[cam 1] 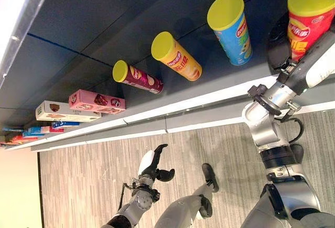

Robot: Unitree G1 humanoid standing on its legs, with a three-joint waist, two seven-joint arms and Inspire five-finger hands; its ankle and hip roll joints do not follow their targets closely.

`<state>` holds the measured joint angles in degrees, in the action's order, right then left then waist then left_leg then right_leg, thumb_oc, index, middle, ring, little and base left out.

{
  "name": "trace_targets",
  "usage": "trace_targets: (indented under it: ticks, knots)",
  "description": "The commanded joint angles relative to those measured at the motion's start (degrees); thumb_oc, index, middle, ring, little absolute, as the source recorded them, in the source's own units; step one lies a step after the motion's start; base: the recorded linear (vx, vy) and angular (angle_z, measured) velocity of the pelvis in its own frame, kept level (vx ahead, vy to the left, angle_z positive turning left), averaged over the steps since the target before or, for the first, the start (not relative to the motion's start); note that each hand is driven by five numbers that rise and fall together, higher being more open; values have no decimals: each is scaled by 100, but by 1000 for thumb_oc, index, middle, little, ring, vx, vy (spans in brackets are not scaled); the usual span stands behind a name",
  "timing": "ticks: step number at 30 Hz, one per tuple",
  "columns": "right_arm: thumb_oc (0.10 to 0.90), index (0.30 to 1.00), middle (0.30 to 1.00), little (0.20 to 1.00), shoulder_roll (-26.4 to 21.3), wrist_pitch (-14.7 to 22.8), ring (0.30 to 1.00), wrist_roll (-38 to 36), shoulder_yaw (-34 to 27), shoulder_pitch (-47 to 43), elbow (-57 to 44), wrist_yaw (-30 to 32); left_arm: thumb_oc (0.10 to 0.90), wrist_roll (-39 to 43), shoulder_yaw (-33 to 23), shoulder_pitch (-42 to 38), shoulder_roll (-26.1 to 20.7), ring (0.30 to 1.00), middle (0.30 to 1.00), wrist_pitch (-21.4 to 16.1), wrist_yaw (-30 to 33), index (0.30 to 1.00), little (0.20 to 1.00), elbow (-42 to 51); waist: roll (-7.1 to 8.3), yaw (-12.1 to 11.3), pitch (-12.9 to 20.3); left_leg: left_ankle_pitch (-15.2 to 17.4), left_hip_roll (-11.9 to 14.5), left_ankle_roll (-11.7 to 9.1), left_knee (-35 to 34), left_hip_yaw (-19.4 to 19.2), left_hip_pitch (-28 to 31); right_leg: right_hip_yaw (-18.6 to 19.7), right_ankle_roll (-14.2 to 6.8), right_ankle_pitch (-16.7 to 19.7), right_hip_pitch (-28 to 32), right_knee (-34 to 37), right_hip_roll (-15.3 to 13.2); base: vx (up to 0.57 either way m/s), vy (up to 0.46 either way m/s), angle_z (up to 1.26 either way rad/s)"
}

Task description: Put the goods on the table back onto the shelves and tidy them up.

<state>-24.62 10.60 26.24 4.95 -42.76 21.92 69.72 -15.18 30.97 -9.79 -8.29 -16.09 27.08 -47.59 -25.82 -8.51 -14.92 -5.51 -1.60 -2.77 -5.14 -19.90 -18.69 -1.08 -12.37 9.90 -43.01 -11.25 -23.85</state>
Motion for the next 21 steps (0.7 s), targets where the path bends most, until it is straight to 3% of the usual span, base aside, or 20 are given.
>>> trace_targets:
  ticks: [1, 4, 12, 17, 18, 21]
  knots:
    - [400, 300, 300, 300, -47, 320, 300, 102, -17, -214, -420, 124, 800, -194, 53, 18, -622, 900, 900, -68, 465, 900, 900, 139, -65, -238, 216, 413, 567, -436, 14, 445, 534, 55, -99, -702, 101, -556, -118, 117, 25, 7]
    - [400, 300, 300, 300, -117, 328, 300, 103, -39, -286, -505, 70, 800, -221, 63, 17, -645, 900, 900, -74, 493, 900, 900, 208, -102, -242, 194, 305, 548, -411, 14, 415, 471, 41, -32, -589, 1, -580, -123, -41, -11, 1]
    - [400, 300, 300, 300, -227, 436, 300, -35, -11, -616, -407, -60, 800, -356, 121, -57, -722, 900, 900, -171, 736, 900, 900, 477, -244, -374, 144, 248, 566, -418, 14, 477, 342, 76, -3, -722, -196, -776, -100, 8, -15, -1]
    - [400, 300, 300, 300, -244, 466, 300, -86, 1, -669, -335, -79, 800, -418, 150, -80, -731, 900, 900, -186, 848, 900, 900, 534, -244, -391, 101, 215, 626, -432, 14, 507, 275, 80, 35, -805, -300, -926, -67, 8, -46, 5]
    - [400, 300, 300, 300, -236, 500, 300, -139, 8, -661, -272, -97, 800, -446, 163, -73, -745, 900, 900, -199, 854, 900, 900, 559, -243, -431, 120, 312, 639, -448, 14, 563, 321, 112, -19, -999, -278, -1029, -53, 73, -23, 5]
    - [400, 300, 300, 300, -232, 552, 300, -214, -15, -640, -225, -131, 800, -512, 201, -96, -775, 900, 900, -197, 900, 900, 900, 617, -231, -416, 78, 196, 666, -435, 14, 544, 242, 64, 66, -925, -371, -1132, -40, -41, -47, 8]
